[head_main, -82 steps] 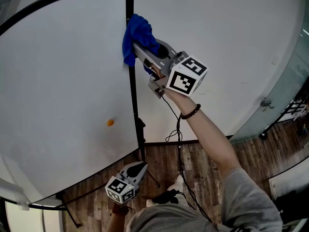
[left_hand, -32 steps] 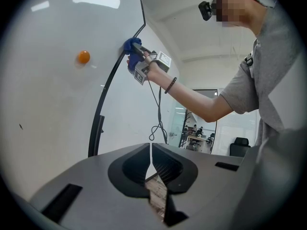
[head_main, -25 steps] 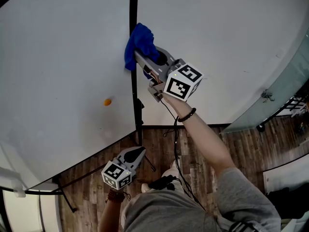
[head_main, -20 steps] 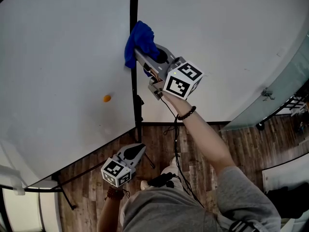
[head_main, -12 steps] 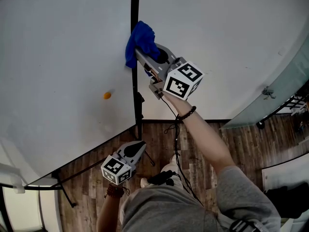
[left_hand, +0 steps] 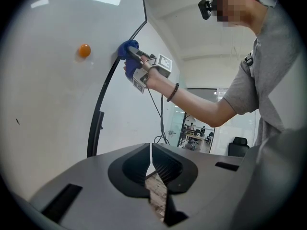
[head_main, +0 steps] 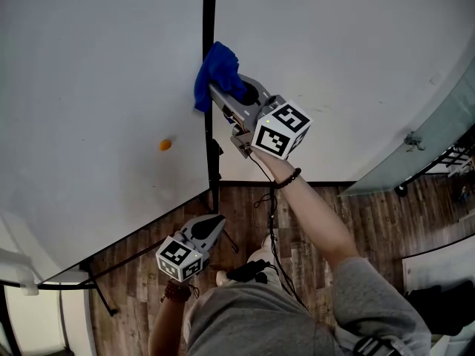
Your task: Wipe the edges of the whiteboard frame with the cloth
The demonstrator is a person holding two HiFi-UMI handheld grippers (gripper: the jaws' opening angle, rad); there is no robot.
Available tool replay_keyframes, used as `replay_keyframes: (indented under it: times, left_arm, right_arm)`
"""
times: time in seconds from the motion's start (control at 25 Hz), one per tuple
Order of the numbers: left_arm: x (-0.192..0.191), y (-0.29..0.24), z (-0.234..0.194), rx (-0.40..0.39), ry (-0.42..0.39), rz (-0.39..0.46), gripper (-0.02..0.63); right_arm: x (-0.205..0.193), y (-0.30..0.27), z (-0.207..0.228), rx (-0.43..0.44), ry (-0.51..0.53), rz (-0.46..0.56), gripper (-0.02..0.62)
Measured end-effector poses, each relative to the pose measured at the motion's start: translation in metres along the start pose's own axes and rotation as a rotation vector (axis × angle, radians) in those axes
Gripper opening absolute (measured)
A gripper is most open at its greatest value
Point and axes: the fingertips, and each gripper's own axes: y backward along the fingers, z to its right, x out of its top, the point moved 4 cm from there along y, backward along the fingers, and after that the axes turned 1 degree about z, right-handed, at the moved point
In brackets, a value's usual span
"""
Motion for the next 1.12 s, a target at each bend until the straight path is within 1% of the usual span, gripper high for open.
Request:
replay_keyframes:
  times: [0.24,0.44,0.96,1.12]
  left_arm:
    - [0.004,0.002,0.000,0.002,0.005,-0.001,0.020]
    - [-0.006,0.002,-0.001,0.003,0.010,0.004,0.020]
    - [-0.013,0.008,-0.004,0.012,0.016,-0.003,0.020]
    - [-0.009,0.007,-0.010,0.020,0.018,-0.006,0.020]
  right_arm:
    - [-0.004,0.000,-0.001,-0.013,-0.005,-0.003,0.115]
    - [-0.021,0.008,-0.005,-0.021,-0.012,-0.015,0.115]
    - [-0.052,0.021,-0.012,-0.052,-0.058,-0.038,0.115]
    - [-0.059,0.024,-0.007,-0.064,-0.064,-0.050,0.114]
